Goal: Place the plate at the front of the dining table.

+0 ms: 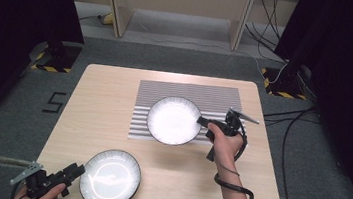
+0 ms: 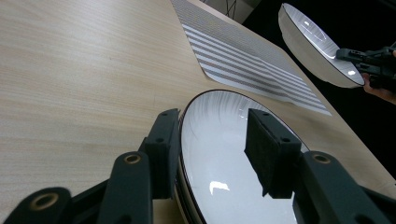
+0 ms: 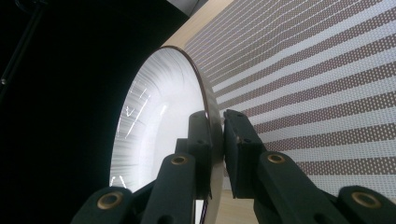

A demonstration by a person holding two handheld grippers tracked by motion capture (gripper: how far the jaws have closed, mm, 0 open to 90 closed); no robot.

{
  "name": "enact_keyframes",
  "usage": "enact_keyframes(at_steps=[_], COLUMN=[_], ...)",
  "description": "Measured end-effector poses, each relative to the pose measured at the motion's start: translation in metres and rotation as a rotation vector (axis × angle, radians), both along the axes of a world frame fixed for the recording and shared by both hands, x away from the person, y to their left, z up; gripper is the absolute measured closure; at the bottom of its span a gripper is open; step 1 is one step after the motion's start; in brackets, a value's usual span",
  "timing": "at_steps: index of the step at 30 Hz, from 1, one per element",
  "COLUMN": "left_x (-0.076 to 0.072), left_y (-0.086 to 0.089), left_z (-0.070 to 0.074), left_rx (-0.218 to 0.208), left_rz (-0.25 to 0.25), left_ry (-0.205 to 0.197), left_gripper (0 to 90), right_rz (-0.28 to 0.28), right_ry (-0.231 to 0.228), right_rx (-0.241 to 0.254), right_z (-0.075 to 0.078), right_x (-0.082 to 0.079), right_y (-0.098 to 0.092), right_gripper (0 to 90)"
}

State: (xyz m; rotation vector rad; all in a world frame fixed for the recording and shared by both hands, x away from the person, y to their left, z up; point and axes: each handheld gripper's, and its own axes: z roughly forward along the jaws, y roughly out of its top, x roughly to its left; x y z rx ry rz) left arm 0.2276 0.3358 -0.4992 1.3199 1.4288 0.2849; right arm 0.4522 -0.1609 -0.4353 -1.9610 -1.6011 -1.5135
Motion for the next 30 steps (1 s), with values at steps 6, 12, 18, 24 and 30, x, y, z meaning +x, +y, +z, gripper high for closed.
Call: enact_keyframes(at_steps=[6, 12, 18, 24, 30], left_x=[0.000, 0.000, 0.000, 0.000, 0.000], left_y=[0.000, 0.000, 0.000, 0.000, 0.000], left_z=[0.000, 0.000, -0.001, -0.001, -0.001], left_rx=[0.000, 0.003, 0.002, 0.003, 0.004], left_rz=[-0.002, -0.001, 0.000, -0.003, -0.003], left_ry=[0.001, 0.001, 0.002, 0.003, 0.003], left_gripper=[54.4, 55.1, 54.9, 54.7, 54.5], right_rz=[-0.017, -0.034, -0.048, -0.067, -0.084], right_ry=[-0.004, -0.001, 0.011, 0.016, 0.020], right_rx=[0.003, 0.004, 0.006, 0.015, 0.016], right_z=[0.001, 0.000, -0.001, -0.003, -0.002], right_x=[0.003, 0.006, 0.008, 0.012, 0.015], right_y=[-0.003, -0.007, -0.010, -0.014, -0.017], right_gripper=[81.6, 81.7, 81.6, 81.5, 81.5])
